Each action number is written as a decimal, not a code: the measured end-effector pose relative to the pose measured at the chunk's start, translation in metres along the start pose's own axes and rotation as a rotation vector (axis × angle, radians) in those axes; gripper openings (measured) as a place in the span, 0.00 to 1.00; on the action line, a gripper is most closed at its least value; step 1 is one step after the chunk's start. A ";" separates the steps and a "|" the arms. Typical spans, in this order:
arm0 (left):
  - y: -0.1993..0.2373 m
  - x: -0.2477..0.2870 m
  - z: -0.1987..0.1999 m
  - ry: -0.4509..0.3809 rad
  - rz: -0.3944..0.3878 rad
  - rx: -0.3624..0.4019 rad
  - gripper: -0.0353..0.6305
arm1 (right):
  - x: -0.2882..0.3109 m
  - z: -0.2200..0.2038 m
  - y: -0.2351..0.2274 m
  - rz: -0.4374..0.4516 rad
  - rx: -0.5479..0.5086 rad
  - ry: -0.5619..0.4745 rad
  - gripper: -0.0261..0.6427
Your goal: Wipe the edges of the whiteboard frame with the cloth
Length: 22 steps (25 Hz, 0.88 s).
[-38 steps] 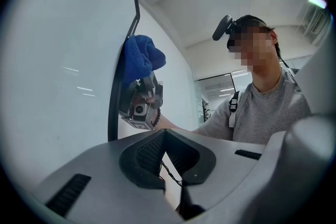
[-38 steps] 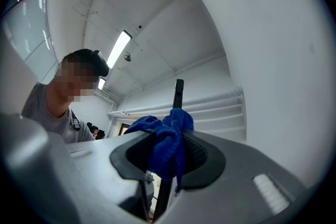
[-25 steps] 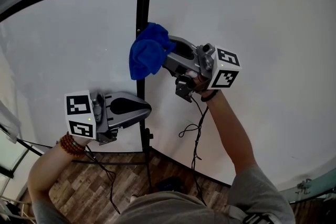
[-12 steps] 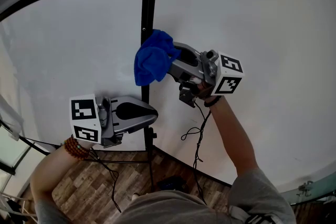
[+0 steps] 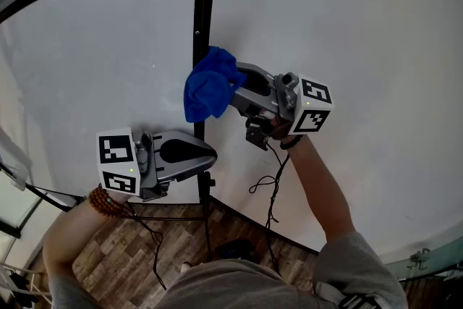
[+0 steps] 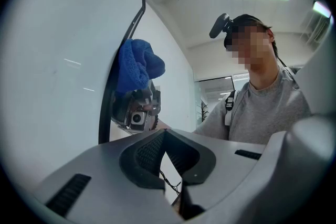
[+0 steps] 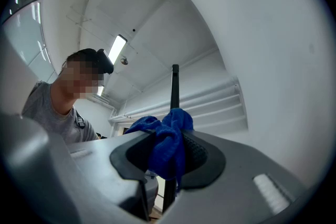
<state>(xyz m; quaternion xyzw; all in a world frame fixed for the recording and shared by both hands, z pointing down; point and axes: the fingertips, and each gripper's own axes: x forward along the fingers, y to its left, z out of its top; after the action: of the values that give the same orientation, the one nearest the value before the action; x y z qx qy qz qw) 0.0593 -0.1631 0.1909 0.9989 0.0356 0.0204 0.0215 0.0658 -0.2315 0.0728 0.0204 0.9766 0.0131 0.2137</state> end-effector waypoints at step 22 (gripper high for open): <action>0.001 0.000 0.011 0.002 0.013 -0.016 0.06 | -0.001 -0.004 -0.004 0.003 0.051 0.011 0.23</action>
<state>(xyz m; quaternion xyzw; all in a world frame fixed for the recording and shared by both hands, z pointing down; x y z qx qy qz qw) 0.0601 -0.1644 0.1795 0.9989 0.0288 0.0218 0.0293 0.0652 -0.2359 0.0769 0.0272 0.9777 -0.0113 0.2078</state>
